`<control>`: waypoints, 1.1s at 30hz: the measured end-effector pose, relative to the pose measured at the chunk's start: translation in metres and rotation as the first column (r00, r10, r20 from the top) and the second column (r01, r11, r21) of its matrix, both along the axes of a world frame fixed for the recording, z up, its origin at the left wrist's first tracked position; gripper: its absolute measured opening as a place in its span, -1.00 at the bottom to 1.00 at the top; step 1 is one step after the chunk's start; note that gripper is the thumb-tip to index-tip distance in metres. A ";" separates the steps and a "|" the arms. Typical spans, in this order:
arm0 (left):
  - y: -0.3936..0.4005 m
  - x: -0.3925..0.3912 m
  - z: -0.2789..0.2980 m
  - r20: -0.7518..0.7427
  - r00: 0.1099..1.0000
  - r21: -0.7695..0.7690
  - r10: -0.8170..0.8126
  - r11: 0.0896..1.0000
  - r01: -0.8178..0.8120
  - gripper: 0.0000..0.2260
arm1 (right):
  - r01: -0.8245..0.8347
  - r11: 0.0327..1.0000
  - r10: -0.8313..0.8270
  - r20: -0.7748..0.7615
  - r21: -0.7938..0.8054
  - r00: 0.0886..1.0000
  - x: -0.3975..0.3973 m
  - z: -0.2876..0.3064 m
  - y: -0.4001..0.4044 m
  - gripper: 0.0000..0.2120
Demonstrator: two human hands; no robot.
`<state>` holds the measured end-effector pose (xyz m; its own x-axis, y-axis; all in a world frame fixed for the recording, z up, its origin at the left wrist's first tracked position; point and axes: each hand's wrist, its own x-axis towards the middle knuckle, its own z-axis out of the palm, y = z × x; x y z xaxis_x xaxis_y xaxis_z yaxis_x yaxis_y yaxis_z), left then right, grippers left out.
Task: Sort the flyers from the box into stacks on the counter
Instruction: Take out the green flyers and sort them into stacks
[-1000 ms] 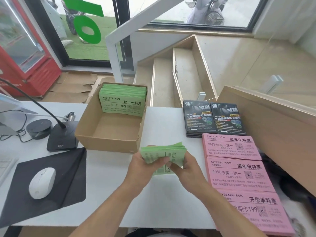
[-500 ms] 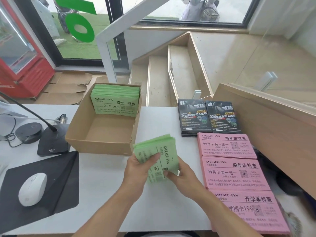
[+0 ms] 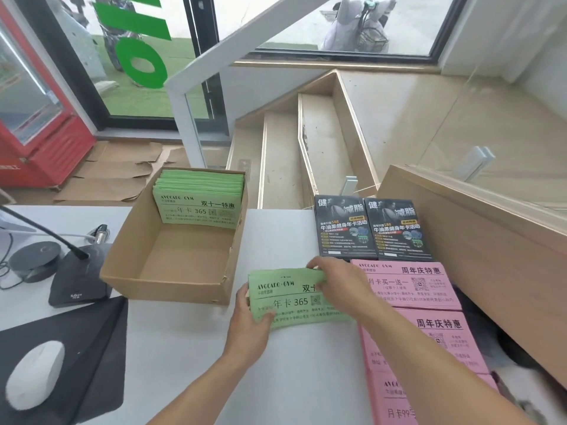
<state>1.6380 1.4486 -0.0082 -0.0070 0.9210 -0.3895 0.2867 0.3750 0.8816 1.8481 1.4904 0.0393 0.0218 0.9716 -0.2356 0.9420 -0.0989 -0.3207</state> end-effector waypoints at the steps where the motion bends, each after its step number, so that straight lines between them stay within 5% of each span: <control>1: 0.004 0.000 -0.003 -0.029 0.999 0.003 -0.032 0.999 0.032 -0.29 | -0.034 0.999 0.033 0.046 0.024 0.998 -0.002 -0.006 0.008 -0.59; 6: 0.012 -0.005 -0.014 -0.291 0.916 0.018 -0.276 0.956 0.293 0.00 | -0.163 0.979 0.129 0.246 0.125 0.961 -0.002 -0.033 0.016 -0.45; 10: 0.005 -0.007 -0.022 -0.372 0.867 0.055 -0.330 0.925 0.376 -0.07 | -0.140 0.988 0.134 0.094 0.069 0.987 -0.012 -0.038 -0.021 -0.50; 13: 0.006 -0.006 -0.027 -0.376 0.884 0.101 -0.279 0.936 0.338 -0.15 | -0.146 0.989 0.148 0.088 -0.032 0.985 -0.018 -0.043 -0.045 -0.38; 18: 0.020 0.000 -0.028 -0.394 0.882 0.157 -0.259 0.926 0.342 -0.23 | -0.133 0.991 0.127 0.153 0.029 0.980 -0.012 -0.051 -0.043 -0.37; 24: 0.040 0.001 -0.028 -0.357 0.868 0.163 -0.345 0.892 0.422 -0.20 | -0.148 0.989 0.146 0.158 0.005 0.977 -0.004 -0.041 -0.030 -0.38; 33: 0.031 0.001 -0.032 -0.342 0.904 0.188 -0.257 0.924 0.333 -0.13 | -0.143 0.990 0.143 0.159 -0.014 0.977 -0.003 -0.036 -0.031 -0.34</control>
